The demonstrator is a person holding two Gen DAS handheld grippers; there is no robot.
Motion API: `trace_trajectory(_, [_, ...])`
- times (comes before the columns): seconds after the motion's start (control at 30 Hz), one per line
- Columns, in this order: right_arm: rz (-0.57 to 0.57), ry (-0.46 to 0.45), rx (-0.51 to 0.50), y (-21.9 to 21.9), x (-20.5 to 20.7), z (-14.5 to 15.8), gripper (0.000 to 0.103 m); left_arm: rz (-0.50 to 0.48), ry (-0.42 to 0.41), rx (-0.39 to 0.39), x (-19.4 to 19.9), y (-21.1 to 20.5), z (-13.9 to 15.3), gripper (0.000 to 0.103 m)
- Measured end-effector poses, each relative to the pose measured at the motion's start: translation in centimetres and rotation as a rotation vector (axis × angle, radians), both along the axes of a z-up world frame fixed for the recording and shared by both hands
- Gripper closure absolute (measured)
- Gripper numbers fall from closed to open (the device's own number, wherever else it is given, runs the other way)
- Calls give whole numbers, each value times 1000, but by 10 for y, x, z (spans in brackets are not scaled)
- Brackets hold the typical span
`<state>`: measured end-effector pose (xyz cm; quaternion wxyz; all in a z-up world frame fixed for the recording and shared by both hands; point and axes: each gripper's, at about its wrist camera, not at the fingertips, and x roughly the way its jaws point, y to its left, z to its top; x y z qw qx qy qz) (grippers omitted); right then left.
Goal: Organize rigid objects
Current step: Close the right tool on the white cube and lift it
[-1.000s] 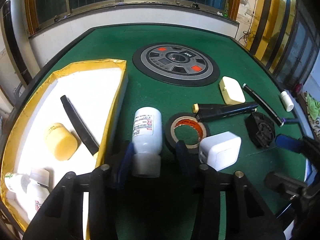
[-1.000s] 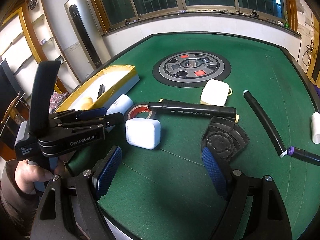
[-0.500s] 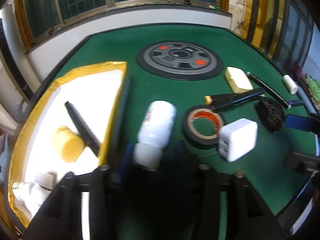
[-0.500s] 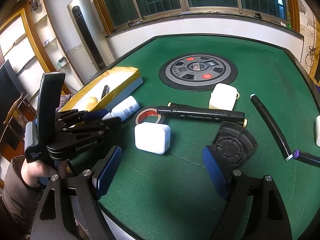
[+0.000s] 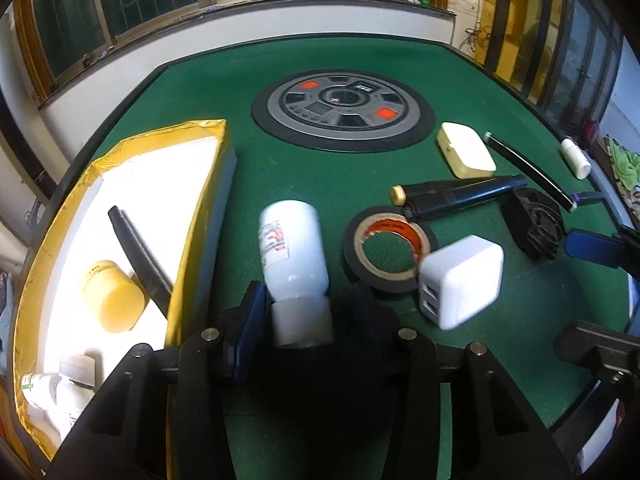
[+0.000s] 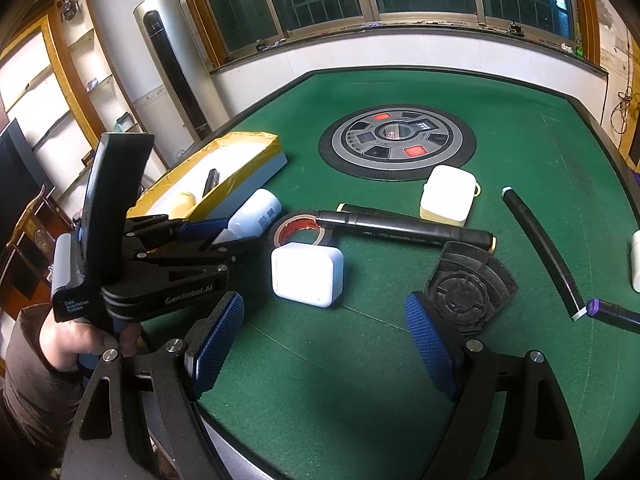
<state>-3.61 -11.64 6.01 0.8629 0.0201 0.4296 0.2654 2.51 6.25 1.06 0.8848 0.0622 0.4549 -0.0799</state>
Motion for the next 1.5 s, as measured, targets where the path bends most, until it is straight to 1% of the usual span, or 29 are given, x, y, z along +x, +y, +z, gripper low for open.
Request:
trace_trajectory(0.07, [3,1,-3,2,1,0,24,-12,7,-8,-1,-2,0,60])
trace_trajectory(0.23, [4,1,-12,7,4,0,24,17,8,4,7,-3,0,60])
trace_trajectory(0.3, [12,0,-17,12,6,-1,24,27,12,-5,9,-2,0,60])
trace_trajectory(0.5, [14,37,-14,27,15,-10,26,43,12,-37,2,9,3,60])
trace_trajectory(0.57, [17,45,-18,33,17,-13,33,56,9,-47,0,17,3,60])
trace_trajectory(0.63, [10,64,-32,39,21,-18,39,67,0,-34,0,20,4,60])
trace_trajectory(0.73, [1,97,-38,44,27,-28,42,68,4,-44,0,22,5,60])
trace_trajectory(0.8, [-15,103,-54,47,30,-34,48,68,4,-39,1,21,5,60])
trace_trajectory(0.83, [-23,103,-64,47,31,-36,55,69,5,-42,1,20,5,60])
trace_trajectory(0.93, [-33,89,-62,44,30,-37,55,71,4,-67,0,21,8,60])
trace_trajectory(1.07, [-36,71,-56,37,26,-33,55,58,-16,-74,0,14,16,60])
trace_trajectory(1.2, [-35,56,-53,32,22,-29,55,40,-3,-56,6,4,13,60])
trace_trajectory(1.27, [-35,56,-49,31,21,-28,55,47,-1,-35,9,1,9,60])
trace_trajectory(1.4, [-34,57,-43,28,20,-28,55,67,9,-51,12,4,7,64])
trace_trajectory(1.5, [-30,56,-40,30,20,-28,55,70,10,-37,14,4,6,66])
